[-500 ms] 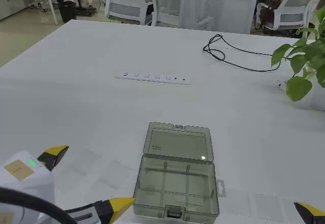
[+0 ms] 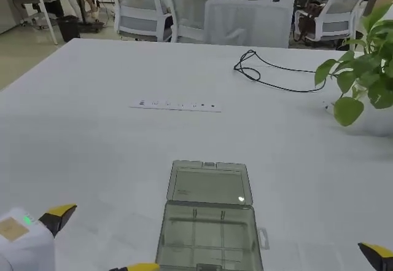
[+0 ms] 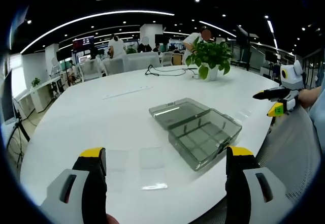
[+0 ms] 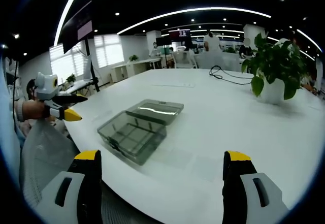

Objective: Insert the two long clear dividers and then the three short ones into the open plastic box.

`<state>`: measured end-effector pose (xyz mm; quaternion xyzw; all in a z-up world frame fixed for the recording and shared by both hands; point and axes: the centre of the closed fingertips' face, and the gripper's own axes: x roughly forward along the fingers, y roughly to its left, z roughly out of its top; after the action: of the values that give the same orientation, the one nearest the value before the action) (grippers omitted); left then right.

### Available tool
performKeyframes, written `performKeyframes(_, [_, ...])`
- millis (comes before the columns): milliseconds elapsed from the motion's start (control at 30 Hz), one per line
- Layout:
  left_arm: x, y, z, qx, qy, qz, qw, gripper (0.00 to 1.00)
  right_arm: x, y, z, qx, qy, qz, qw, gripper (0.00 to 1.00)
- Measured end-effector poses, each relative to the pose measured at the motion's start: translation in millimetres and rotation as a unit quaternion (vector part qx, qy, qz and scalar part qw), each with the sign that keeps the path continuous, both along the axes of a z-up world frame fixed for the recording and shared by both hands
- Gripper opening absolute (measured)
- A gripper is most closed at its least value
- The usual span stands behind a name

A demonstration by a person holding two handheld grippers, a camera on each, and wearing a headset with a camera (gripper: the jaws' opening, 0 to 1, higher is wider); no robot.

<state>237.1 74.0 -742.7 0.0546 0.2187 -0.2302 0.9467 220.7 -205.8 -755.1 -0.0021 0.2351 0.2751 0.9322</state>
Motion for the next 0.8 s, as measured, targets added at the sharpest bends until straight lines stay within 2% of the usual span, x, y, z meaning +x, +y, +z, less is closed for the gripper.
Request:
performKeyframes(233, [-1.8,-3.3,-6.0,0.011,0.011,-0.009,0.9998,1.0,-3.1,-15.9,-5.2,0.016,0.02,-0.02,0.9995,1.0])
performKeyframes(333, [-3.1,-5.3,-6.3,0.017,0.011,-0.015,0.9997,1.0,-3.8,-21.9,-3.1,0.029,0.016,-0.033,0.9989,1.0])
performKeyframes(433, [-2.6,-4.5,-6.0,0.018,0.009,-0.015,0.9997,1.0,-3.3,-22.1,-1.7,0.036,0.014,-0.038,0.9985,1.0])
performKeyframes(700, [-1.7,-4.5,-3.6,0.014,0.003,-0.013,0.9998,1.0,-3.7,-16.7,-2.8,0.028,0.016,-0.041,0.9986,1.0])
performKeyframes(800, [-1.9,-5.1,-3.2,0.015,0.002,-0.015,0.9998,1.0,-1.2,-12.8,4.2,0.056,0.021,-0.048,0.997,1.0])
